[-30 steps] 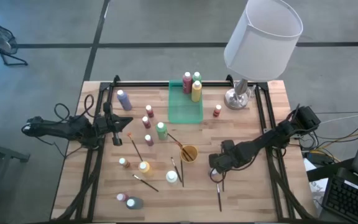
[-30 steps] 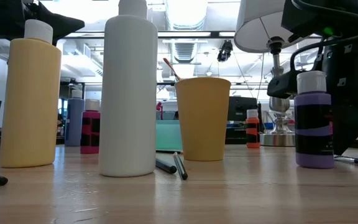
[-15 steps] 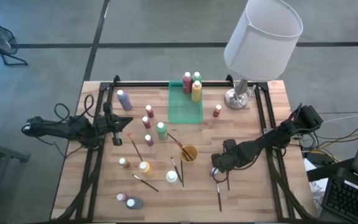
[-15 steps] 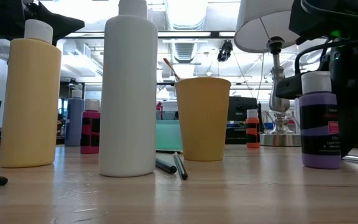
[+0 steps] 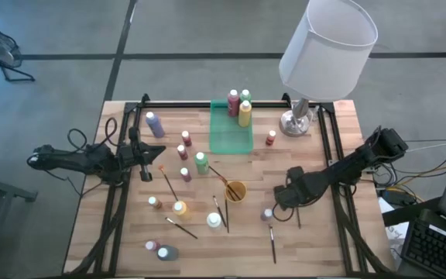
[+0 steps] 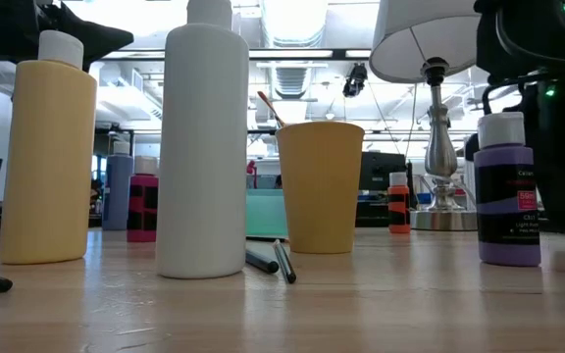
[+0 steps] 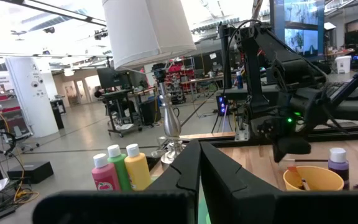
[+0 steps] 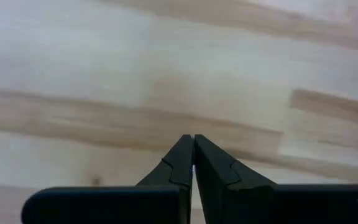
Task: Pick & Place Paint Supplies
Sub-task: Put the silver paintbrush into the yellow cup
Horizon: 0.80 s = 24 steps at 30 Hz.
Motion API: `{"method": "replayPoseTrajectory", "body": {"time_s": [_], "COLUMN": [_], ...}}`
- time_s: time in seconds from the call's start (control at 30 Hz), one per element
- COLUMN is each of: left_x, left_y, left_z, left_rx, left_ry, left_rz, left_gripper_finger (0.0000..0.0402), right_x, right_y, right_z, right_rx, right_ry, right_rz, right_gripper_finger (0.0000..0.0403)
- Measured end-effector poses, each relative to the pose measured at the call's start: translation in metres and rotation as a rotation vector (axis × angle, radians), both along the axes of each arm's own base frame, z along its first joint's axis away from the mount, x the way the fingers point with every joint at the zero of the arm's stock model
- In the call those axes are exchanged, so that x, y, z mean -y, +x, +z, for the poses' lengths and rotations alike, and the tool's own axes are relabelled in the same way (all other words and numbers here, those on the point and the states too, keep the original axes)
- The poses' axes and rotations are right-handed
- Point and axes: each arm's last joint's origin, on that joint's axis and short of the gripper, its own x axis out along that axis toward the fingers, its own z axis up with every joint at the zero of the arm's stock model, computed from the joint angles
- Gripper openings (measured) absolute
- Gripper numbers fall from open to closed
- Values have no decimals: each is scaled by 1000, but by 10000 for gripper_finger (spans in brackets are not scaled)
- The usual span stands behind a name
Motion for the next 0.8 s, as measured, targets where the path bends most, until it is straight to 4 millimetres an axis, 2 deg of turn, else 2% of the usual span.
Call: {"method": "replayPoseTrajectory", "body": {"time_s": [0.47, 0.8], "left_x": [0, 0], "left_y": [0, 0], "left_z": [0, 0], "left_rx": [0, 0], "left_ry": [0, 0], "left_rz": [0, 0], "left_gripper_finger": [16, 16], "right_x": [30, 45], "right_y": [8, 29], "right_z": [10, 14], "right_rx": [42, 189], "right_ry": [-77, -252], "right_rz": [82, 207], "right_gripper_finger": [8, 8]}}
